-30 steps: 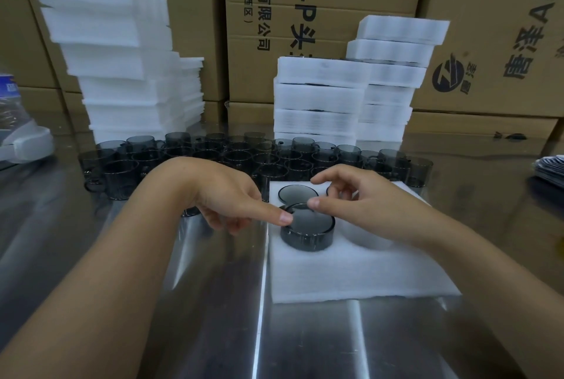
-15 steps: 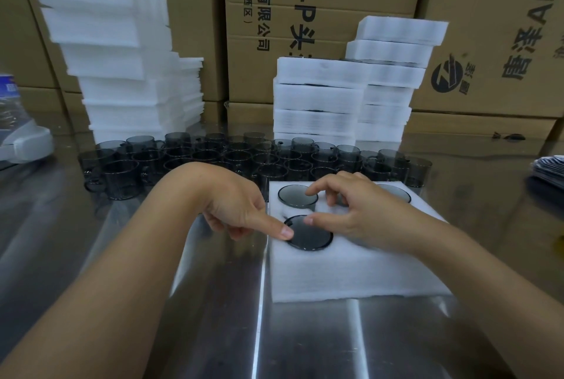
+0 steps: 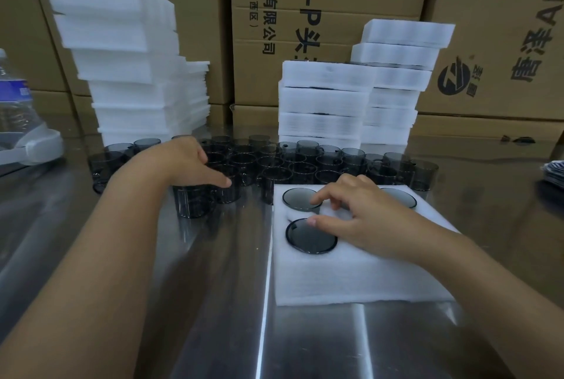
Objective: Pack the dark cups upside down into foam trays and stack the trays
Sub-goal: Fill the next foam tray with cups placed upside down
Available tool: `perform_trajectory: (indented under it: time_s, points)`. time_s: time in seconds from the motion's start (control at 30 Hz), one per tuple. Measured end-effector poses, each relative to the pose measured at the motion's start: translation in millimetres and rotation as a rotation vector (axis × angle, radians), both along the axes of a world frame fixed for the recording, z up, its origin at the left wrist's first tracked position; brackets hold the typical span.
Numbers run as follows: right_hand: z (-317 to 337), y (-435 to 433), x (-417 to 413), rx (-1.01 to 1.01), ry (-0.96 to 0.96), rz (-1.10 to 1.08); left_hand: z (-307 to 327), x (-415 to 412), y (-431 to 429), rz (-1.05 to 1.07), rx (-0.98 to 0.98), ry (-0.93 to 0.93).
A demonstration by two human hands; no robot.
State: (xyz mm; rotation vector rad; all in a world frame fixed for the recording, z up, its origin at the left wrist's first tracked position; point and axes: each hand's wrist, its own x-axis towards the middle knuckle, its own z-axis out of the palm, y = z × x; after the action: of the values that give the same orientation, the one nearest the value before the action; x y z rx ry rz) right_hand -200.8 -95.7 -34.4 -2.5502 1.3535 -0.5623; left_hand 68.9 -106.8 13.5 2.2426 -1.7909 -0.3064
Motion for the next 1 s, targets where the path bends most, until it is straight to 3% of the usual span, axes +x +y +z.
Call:
perform_trajectory:
  time_s: [0.17,0.37,0.6,0.77,0.9,1.0]
  points:
    - [0,1,1,-0.01,0.01,-0.002,-15,-7,-9,0.146,0.112,-0.109]
    - [0,1,2,-0.038,0.007,-0.005,-21,-8,-15,0.196,0.047,-0.041]
    - [-1,1,1,-0.042,0.009,-0.007,-17,-8,-11,0.234,0.011,-0.124]
    - [-1,0,1,-0.04,-0.001,-0.009,-9,-18,-5,0.274,-0.368,-0.18]
    - [0,0,0,-0.003,-0.023,-0.003,-9,-45,-2,0.077,-0.764,-0.141]
    - [4,1,0,0.061,-0.229,-0.04,-16,-70,3,-0.114,-0.935,-0.067]
